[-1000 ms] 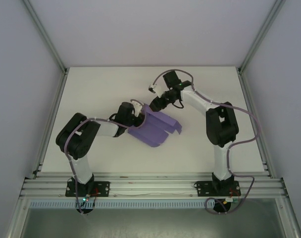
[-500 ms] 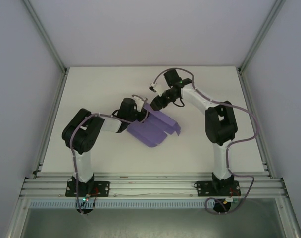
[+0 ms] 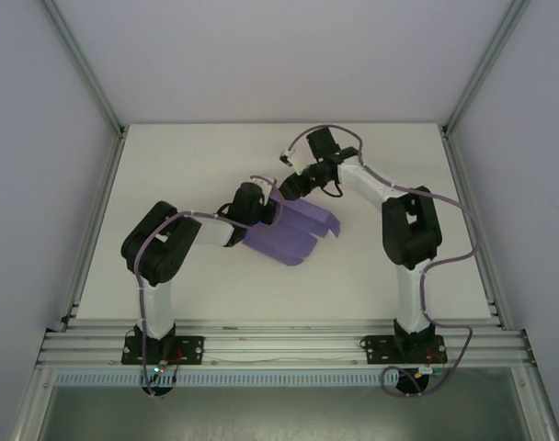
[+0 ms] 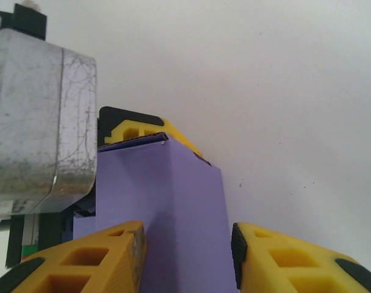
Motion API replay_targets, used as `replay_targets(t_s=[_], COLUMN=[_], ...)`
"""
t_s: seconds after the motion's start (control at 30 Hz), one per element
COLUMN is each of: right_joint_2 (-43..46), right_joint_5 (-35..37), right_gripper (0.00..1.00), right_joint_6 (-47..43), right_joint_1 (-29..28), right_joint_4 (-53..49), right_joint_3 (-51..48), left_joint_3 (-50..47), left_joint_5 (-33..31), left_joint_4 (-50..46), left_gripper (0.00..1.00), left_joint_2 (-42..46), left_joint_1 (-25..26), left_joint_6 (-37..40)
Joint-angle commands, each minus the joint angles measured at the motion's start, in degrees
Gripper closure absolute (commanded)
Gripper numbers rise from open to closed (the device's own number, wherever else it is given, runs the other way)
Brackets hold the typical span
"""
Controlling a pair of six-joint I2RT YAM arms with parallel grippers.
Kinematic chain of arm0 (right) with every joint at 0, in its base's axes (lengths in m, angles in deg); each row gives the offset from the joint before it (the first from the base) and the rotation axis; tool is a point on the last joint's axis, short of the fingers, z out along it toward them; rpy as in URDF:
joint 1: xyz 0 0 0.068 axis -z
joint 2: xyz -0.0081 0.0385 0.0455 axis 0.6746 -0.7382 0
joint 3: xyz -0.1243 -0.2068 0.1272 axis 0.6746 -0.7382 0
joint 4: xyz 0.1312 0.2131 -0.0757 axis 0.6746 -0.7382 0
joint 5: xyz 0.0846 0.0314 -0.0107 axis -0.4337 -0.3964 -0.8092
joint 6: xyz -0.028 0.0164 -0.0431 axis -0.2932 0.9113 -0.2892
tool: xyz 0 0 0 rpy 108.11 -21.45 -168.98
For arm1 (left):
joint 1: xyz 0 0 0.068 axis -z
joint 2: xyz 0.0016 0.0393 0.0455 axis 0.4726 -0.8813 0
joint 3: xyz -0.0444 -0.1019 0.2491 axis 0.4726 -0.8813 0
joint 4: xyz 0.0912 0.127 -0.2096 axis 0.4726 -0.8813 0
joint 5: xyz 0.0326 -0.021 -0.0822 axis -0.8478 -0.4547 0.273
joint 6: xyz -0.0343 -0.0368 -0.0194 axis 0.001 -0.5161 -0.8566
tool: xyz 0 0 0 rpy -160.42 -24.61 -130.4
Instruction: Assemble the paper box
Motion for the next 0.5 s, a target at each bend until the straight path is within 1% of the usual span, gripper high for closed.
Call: replay_targets(t_s=[0.0,0.13,0.17,0.2,0.27,0.3,0.47], right_joint_2=[1.2,2.19,2.29,2.36,2.36,2.42,2.78], right_joint_5=[3.44,6.29,6.94,7.7,8.5,8.62,8.32], right_gripper=[0.57,0.57,0.57,0.57,0.57,0.57,0.55], right_joint_6=[2.33,4.6,5.06,5.63,6.23,6.58,8.3], right_joint_1=[-0.52,-0.54,-0.58,-0.49,-0.53,-0.57,-0.52], right_joint_4=[-2.32,-0.33,-0.1,0.28,0.59,1.05,2.46], right_joint_3=[-4.78,-6.13,-6.16,-6.15,-6.09,-6.12,-6.42], left_joint_3=[0.61,1.01,0.73,-0.3,-2.52,-3.55,-5.62], left_joint_5=[-8.76,-10.9,-10.12,-9.14,-6.28,-5.22,-1.04], left_joint_4=[-5.09,-8.5,-8.61,-7.93,-6.32,-5.81,-5.74], left_gripper=[1.0,1.0,0.85,0.68,0.63,0.58,0.57], left_joint_2=[-1.41,-0.34,0.37,1.2,3.79,4.99,7.92], left_joint_1=[-0.96,-0.92,-0.91,-0.96,-0.93,-1.0,-0.95], left_joint_6=[-2.82,-3.57,-3.02,-2.95,-2.56,-2.8,-3.13])
